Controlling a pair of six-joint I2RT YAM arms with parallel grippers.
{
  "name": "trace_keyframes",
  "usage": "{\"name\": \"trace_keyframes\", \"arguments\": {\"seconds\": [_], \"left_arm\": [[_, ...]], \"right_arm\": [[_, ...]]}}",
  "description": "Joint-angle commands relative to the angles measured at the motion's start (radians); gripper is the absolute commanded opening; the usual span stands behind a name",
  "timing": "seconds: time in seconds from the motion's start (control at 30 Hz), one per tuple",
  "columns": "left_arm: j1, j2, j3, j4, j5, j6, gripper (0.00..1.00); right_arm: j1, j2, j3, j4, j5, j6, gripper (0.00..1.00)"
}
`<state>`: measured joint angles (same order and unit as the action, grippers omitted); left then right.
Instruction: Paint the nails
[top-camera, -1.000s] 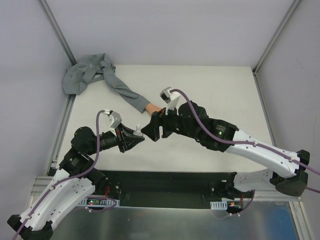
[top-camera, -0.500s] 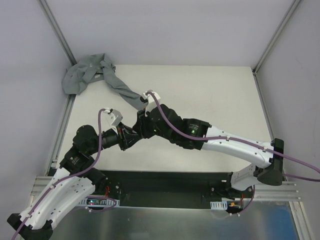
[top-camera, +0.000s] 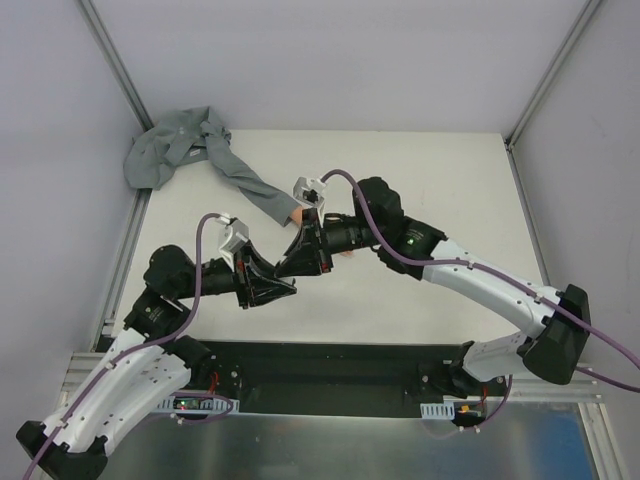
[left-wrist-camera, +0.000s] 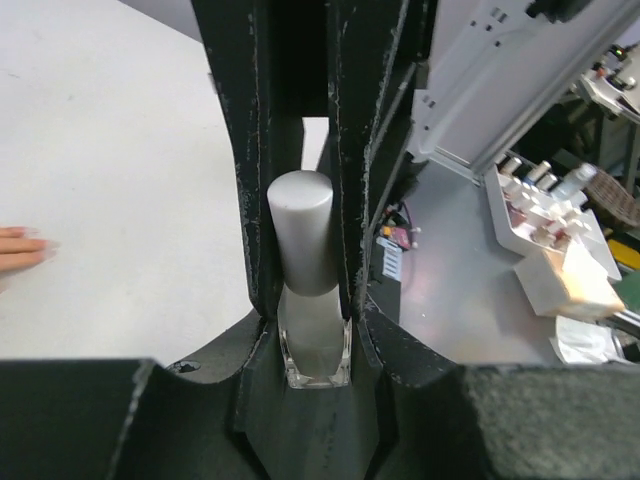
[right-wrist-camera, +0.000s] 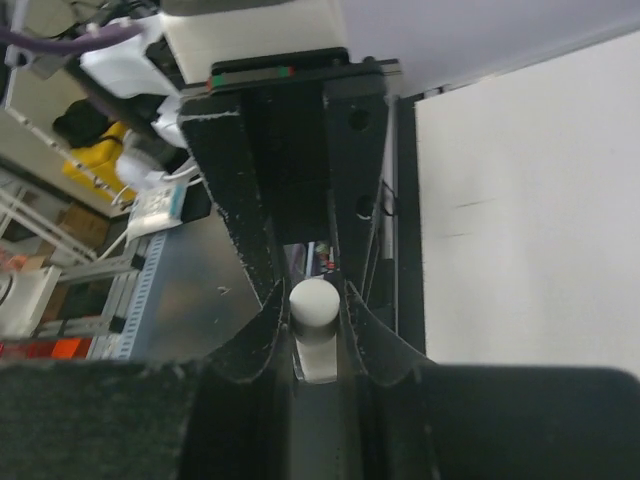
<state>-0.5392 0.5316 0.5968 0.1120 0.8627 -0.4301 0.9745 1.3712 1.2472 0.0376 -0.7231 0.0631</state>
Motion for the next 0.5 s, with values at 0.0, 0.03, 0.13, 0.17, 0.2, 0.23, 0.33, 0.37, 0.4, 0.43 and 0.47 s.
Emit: {"name": "trace_keyframes", "arguments": {"seconds": [0.0, 0.03, 0.13, 0.17, 0.2, 0.23, 0.33, 0.37, 0.4, 0.43, 0.47], "left_arm": [[-0.013, -0.050, 0.014, 0.164, 0.176, 0.007, 0.00], [-0.013, -0.059, 0.011, 0.131, 0.147, 0.025, 0.00], [-0.013, -0.082, 0.006, 0.098, 0.044, 0.062, 0.00], [-0.013, -0.088, 0.005, 0.091, -0.009, 0.079, 0.00], [-0.013, -0.093, 0.001, 0.081, -0.039, 0.092, 0.00], [-0.013, -0.099, 0.001, 0.056, -0.065, 0.115, 0.00], [-0.013, -0.102, 0.008, 0.011, -0.189, 0.166, 0.00], [-0.013, -0.101, 0.011, -0.023, -0.218, 0.177, 0.00], [-0.013, -0.099, 0.015, -0.034, -0.259, 0.188, 0.00], [-0.013, -0.094, 0.017, -0.044, -0.280, 0.201, 0.00], [-0.013, -0.093, 0.018, -0.054, -0.293, 0.205, 0.00]], "right_arm": [[-0.026, 0.025, 0.024, 0.070, -0.270, -0.028, 0.00], [-0.026, 0.016, 0.014, 0.067, -0.228, -0.026, 0.00], [-0.025, -0.012, -0.008, 0.068, -0.126, 0.007, 0.00], [-0.025, -0.021, -0.012, 0.052, -0.077, 0.024, 0.00], [-0.023, -0.032, -0.011, 0.023, 0.045, 0.026, 0.03], [-0.025, -0.047, 0.009, -0.017, 0.106, 0.030, 0.06], [-0.020, -0.087, 0.011, -0.100, 0.318, 0.118, 0.37], [-0.014, -0.092, 0.014, -0.102, 0.320, 0.124, 0.48], [0.012, -0.095, 0.020, -0.111, 0.371, 0.115, 0.54], [0.030, -0.098, 0.040, -0.145, 0.423, 0.101, 0.60], [0.048, -0.095, 0.090, -0.227, 0.471, 0.081, 0.64]]}}
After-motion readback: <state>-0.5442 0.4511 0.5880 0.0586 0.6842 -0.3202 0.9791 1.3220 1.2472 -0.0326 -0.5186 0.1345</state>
